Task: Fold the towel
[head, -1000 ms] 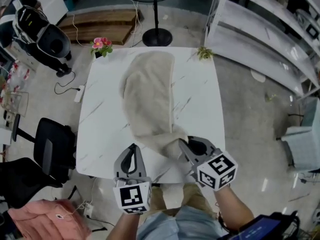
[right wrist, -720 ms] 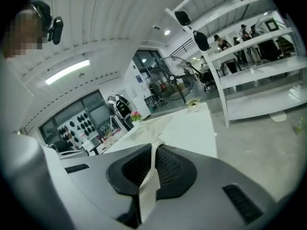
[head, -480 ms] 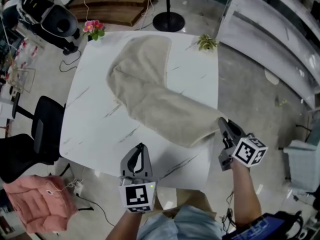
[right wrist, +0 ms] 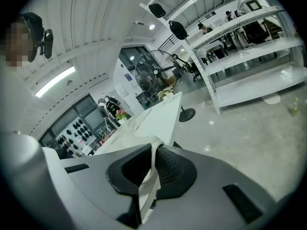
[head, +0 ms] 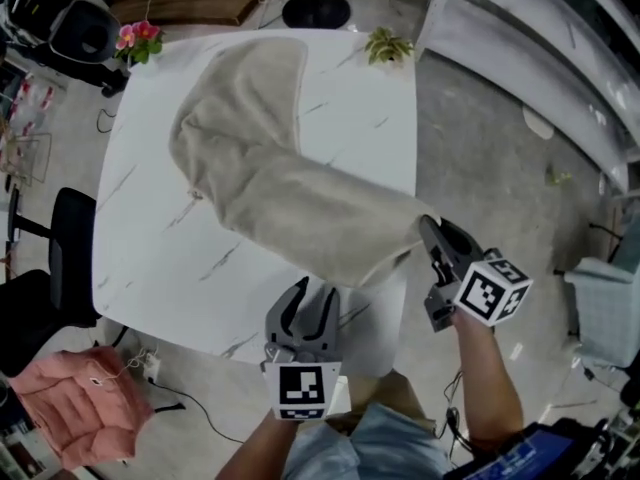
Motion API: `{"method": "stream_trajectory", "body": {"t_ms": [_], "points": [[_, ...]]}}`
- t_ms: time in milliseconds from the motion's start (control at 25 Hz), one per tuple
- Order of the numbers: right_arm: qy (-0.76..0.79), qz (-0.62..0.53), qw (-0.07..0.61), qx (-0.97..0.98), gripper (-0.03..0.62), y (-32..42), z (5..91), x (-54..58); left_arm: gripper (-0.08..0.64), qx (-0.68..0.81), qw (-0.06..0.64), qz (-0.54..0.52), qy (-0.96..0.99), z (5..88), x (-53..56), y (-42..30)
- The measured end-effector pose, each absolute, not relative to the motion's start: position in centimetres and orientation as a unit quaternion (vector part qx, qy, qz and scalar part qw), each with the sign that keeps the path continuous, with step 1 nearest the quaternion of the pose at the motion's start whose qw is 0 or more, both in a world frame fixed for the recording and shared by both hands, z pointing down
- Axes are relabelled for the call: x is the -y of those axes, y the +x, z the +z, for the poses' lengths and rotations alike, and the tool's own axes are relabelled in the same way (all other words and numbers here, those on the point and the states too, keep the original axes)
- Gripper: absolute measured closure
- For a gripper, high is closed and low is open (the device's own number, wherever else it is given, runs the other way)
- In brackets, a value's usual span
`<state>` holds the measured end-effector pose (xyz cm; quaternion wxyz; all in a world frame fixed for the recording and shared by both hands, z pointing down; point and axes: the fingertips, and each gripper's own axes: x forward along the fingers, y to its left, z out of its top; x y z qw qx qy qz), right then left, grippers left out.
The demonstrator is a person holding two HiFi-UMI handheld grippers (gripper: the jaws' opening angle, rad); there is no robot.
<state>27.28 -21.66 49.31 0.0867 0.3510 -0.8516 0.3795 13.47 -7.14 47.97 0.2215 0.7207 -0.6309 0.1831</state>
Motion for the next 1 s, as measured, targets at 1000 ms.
{"method": "stream_trajectory", "body": {"t_ms": [1000], "points": [[0.294, 0.385, 0.066, 0.872, 0.563, 24.9, 44.8, 20.8, 0.514, 0.629, 0.160, 0.281, 0.707, 46.3, 8.5, 14.2]]}}
